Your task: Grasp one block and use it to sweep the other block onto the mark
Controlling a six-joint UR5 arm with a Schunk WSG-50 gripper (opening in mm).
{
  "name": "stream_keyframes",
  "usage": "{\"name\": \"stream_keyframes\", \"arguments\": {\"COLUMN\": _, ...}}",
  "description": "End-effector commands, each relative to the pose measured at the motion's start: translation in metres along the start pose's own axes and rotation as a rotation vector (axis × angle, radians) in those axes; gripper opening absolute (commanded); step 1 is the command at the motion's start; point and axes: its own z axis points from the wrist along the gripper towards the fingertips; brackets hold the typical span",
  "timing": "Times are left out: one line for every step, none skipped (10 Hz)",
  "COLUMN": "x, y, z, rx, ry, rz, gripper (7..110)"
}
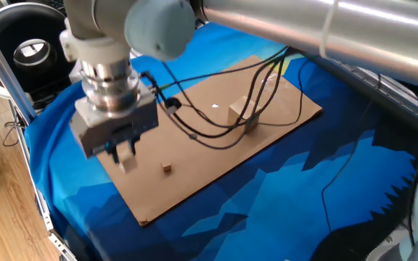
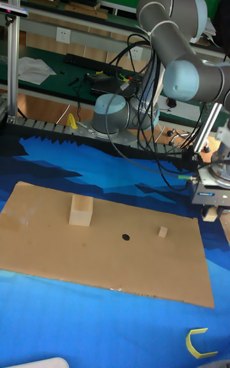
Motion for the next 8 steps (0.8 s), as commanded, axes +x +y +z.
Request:
{"name": "stream_keyframes", "arguments": {"x": -0.002, "y": 0.015, "z": 0.053, "rx": -0.072, "ry": 0.003, "rz": -0.173, "gripper": 7}}
{"name": "stream_keyframes", "arguments": {"x": 0.005, "y": -0.002, "z": 0.07, "rx": -0.034, "ry": 0.038, "rz": -0.216, "gripper": 7}}
{"name": "stream_keyframes", "arguments": {"x": 0.016, "y": -0.022, "z": 0.075, "rx": 0.003, "ry": 0.094, "rz": -0.272, "gripper": 7}}
{"name": "stream_keyframes", "arguments": {"x": 0.019, "y": -0.037, "z": 0.075, "rx": 0.038, "ry": 0.112, "rz": -0.308, "gripper": 7}}
{"name": "stream_keyframes", "arguments": {"x": 0.018, "y": -0.043, "z": 0.069, "rx": 0.061, "ry": 0.113, "rz": -0.314, "gripper": 7}}
{"name": "stream_keyframes", "arguments": {"x": 0.016, "y": -0.043, "z": 0.06, "rx": 0.071, "ry": 0.108, "rz": -0.313, "gripper": 7}}
{"name": "stream_keyframes", "arguments": {"x": 0.012, "y": -0.044, "z": 0.052, "rx": 0.082, "ry": 0.093, "rz": -0.305, "gripper": 7}}
{"name": "stream_keyframes", "arguments": {"x": 0.005, "y": -0.046, "z": 0.046, "rx": 0.095, "ry": 0.062, "rz": -0.3, "gripper": 7}}
